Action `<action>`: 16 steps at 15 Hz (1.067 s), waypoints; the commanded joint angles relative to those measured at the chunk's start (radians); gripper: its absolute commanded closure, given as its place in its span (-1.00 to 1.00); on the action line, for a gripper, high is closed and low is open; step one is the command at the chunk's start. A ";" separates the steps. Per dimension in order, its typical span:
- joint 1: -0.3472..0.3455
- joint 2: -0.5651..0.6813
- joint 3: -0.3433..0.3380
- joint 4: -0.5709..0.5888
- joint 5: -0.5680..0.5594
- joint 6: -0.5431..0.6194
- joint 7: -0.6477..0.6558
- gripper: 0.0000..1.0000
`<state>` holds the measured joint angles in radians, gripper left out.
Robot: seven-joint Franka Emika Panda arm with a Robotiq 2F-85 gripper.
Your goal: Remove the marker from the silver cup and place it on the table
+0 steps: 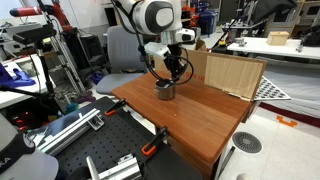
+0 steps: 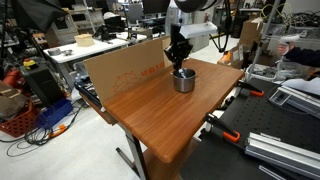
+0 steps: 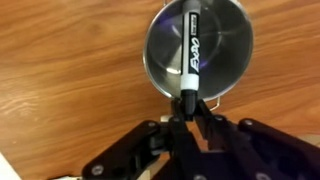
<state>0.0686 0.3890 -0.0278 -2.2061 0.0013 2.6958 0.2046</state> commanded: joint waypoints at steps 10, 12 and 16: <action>0.009 -0.190 0.007 -0.038 0.014 -0.076 0.039 0.90; 0.009 -0.230 0.020 -0.037 0.022 -0.124 0.033 0.90; 0.013 -0.263 0.070 -0.020 0.095 -0.274 0.012 0.90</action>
<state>0.0813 0.1475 0.0127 -2.2276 0.0384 2.5059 0.2292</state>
